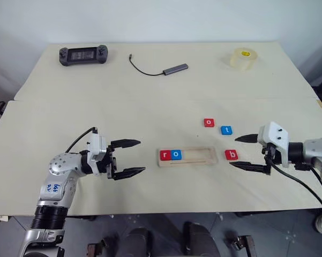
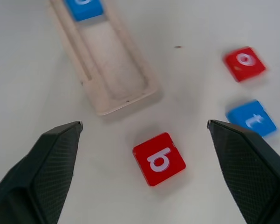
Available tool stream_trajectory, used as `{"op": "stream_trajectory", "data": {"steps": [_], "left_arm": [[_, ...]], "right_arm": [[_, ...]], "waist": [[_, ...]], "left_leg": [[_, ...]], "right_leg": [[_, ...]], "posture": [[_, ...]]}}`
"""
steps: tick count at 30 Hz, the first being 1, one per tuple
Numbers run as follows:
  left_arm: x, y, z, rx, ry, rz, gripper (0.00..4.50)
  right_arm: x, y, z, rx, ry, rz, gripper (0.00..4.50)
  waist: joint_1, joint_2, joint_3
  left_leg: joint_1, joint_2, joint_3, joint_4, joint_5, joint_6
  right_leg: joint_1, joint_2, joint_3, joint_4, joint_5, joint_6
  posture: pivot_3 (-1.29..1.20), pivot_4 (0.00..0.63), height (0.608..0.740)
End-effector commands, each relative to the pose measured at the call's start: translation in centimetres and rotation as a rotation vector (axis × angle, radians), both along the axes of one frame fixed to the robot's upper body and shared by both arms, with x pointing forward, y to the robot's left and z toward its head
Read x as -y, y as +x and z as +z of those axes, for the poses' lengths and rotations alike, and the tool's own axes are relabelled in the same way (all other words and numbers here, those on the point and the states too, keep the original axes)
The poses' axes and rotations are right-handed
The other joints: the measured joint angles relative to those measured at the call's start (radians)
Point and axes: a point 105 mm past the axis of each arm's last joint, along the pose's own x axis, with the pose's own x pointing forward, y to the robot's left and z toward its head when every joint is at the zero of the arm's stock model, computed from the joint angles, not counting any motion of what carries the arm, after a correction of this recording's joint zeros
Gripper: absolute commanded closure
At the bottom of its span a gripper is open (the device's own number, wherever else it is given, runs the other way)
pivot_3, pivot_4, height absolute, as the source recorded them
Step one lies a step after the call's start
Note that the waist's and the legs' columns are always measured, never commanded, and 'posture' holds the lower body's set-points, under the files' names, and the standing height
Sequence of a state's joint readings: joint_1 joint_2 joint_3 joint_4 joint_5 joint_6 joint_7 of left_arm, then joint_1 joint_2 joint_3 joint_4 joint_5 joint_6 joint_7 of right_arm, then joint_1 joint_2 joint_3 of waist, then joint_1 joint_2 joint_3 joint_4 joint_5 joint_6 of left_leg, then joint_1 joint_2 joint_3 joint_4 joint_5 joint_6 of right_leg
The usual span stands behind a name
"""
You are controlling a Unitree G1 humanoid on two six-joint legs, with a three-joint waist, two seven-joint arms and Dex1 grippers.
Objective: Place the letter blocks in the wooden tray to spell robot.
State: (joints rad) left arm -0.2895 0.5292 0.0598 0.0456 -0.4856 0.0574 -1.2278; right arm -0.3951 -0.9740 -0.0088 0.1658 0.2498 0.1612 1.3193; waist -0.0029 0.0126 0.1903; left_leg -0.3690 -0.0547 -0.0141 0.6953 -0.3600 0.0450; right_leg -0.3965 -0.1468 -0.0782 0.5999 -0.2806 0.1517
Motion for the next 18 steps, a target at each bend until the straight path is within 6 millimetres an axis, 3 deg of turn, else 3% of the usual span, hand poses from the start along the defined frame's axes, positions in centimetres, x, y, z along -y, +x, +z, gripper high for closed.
{"op": "stream_trajectory", "data": {"steps": [1, 5, 6, 8, 15, 18], "left_arm": [[0.1, -0.7, 0.8, 0.03, -0.006, -0.025, 0.0], [-0.1, -1.2, 0.7, 0.03, 0.005, -0.016, 0.0], [-0.2, -1.2, 0.7, 0.031, 0.005, -0.009, 0.0], [-0.3, -1.2, 0.8, 0.032, 0.002, 0.007, 0.0], [-0.3, -1.3, 0.8, 0.034, -0.004, 0.029, 0.0], [-0.3, -1.2, 0.7, 0.036, -0.005, 0.037, 0.0]], "right_arm": [[1.4, 0.6, -0.8, -0.017, -0.073, 0.043, 0.01], [1.9, 1.8, -1.6, -0.058, -0.092, 0.045, 0.01], [1.8, 2.2, -1.7, -0.06, -0.091, 0.041, 0.19], [1.6, 2.8, -1.9, -0.064, -0.075, 0.03, 0.56], [0.5, 3.2, -2.1, -0.055, -0.048, 0.058, 2.94], [0.2, 3.1, -1.3, -0.037, -0.041, 0.088, 3.03]], "waist": [[0.003, 0.0, 0.0], [0.0, 0.0, 0.0], [0.0, 0.0, 0.0], [0.0, 0.0, 0.0], [0.0, 0.001, 0.0], [0.0, 0.001, 0.0]], "left_leg": [[-0.001, 0.0, -0.001, 0.0, 0.0, 0.0], [-0.001, 0.0, -0.002, 0.001, 0.0, 0.0], [-0.001, 0.0, -0.002, 0.001, 0.0, 0.0], [-0.001, 0.001, -0.003, 0.001, 0.0, -0.001], [-0.001, 0.001, -0.003, 0.002, 0.0, -0.001], [0.0, 0.001, -0.003, 0.002, 0.0, -0.001]], "right_leg": [[0.0, -0.001, -0.001, 0.0, 0.0, 0.0], [0.001, -0.001, -0.002, -0.001, 0.0, 0.0], [0.001, -0.001, -0.002, -0.002, 0.0, 0.0], [0.001, 0.0, -0.003, -0.001, 0.0, 0.0], [0.002, 0.0, -0.003, -0.001, 0.0, 0.0], [0.002, 0.0, -0.003, -0.001, 0.0, 0.0]], "posture": [[0.0, 0.15, 0.74], [0.0, 0.15, 0.74], [0.0, 0.15, 0.74], [0.0, 0.15, 0.74], [0.0, 0.15, 0.74], [0.0, 0.15, 0.74]]}}
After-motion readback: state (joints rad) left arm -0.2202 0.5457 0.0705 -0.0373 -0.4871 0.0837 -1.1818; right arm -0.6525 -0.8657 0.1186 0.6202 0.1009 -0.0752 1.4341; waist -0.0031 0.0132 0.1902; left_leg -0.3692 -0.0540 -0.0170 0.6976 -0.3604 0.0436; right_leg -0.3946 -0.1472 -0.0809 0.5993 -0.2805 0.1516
